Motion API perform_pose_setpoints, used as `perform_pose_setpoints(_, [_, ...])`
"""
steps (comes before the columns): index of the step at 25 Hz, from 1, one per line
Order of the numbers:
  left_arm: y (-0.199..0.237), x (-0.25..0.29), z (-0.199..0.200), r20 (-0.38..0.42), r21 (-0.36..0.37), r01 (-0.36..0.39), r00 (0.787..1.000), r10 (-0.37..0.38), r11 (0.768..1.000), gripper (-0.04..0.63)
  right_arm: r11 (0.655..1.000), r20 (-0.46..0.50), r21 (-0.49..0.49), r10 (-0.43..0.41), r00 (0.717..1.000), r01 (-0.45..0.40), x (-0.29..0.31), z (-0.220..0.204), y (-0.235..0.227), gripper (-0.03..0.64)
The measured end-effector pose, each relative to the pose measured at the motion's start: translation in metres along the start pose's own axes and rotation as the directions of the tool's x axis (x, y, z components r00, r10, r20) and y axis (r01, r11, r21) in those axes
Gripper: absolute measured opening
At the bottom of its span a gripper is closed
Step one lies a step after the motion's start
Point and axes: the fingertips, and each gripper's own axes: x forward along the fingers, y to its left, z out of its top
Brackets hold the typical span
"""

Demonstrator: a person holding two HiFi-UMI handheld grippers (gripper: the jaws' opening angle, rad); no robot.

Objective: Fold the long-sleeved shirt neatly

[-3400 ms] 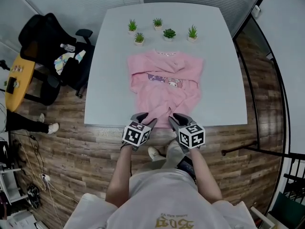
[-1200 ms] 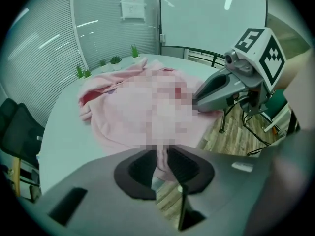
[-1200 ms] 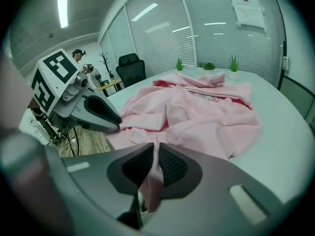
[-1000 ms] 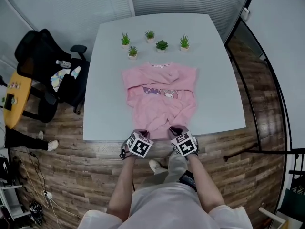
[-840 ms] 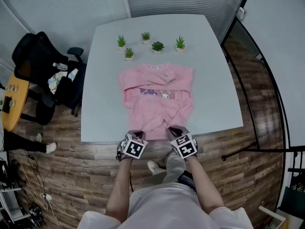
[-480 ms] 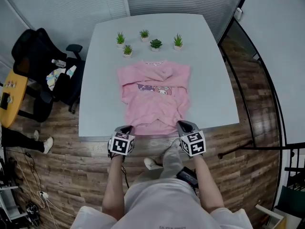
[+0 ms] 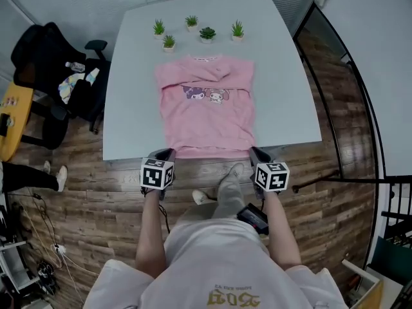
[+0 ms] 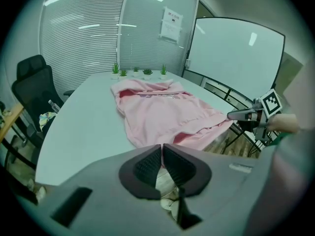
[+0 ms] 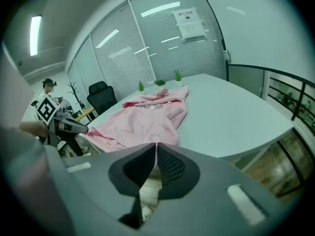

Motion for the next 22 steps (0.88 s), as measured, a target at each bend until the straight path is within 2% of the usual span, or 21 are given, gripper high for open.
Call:
perform_pose_setpoints(7, [-0.012,-0.030,0.000,0.052,0.014,0.007,0.999,-0.008,1.000,0.023,0.999,0.091,0.020,0.034,0.995,-0.036,-0.026,0.021,0.009,0.021])
perform_pose_setpoints(12, [-0.011,-0.056,0.014,0.132,-0.051,0.022,0.991,-0.015,0.998,0.023,0.997,0.168,0.036,0.058,0.984,-0.065,-0.047,0.047,0.016,0.021])
perform_pose_setpoints(15, [-0.010,-0.071,0.022,0.166,-0.060,0.025,0.986,-0.015,0.998,0.023,0.997,0.193,0.032,0.066,0.979,-0.074,-0.058,0.056,0.021,0.021])
perform_pose_setpoints(22, [-0.010,-0.094,0.027,0.171,-0.006,0.000,0.985,0.001,1.000,0.021,0.997,0.238,-0.022,0.075,0.968,-0.072,-0.079,0.075,0.040,0.021])
